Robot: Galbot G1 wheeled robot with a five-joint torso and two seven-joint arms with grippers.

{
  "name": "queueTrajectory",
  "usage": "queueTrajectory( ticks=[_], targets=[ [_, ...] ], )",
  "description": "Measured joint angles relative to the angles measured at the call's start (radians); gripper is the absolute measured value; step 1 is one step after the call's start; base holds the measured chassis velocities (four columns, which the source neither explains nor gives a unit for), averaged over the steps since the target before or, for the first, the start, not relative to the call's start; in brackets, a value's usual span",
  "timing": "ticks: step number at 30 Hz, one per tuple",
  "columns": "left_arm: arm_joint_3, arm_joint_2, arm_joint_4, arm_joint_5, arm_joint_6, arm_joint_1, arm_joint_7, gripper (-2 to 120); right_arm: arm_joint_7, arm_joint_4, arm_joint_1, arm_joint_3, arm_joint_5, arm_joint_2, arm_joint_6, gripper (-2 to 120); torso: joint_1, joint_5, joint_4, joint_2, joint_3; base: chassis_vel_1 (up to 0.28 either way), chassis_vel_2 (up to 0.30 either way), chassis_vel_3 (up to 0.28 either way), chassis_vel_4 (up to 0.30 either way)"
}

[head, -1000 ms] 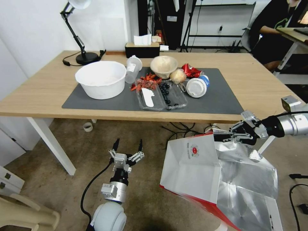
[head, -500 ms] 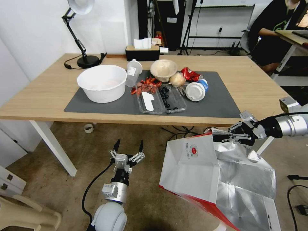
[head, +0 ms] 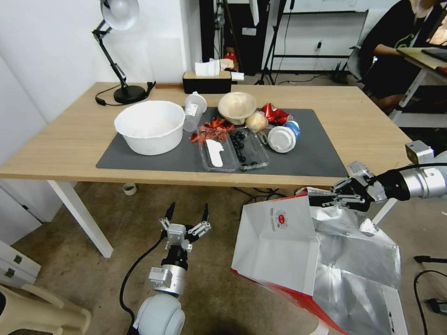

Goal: Pick up the food delivery bag from the floor and place it on the table.

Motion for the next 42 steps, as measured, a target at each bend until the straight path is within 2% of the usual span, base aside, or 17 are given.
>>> queueTrajectory(
  ticks=[6,42],
  targets=[
    [0.0,-0.001,-0.001,0.001,0.0,0.002,0.0,100,0.0,0.002,-0.002,0.0,-0.001,0.0,0.0,0,0.008,0.0,0.0001,0.018,0.01,0.0,0.0,0.0,0.0],
    [0.005,-0.002,0.001,0.013,-0.001,0.006,0.001,100,-0.002,-0.004,0.0,0.0,-0.003,0.005,0.001,0,0.084,0.0,0.0001,0.194,0.11,0.0,0.0,0.0,0.0]
  ],
)
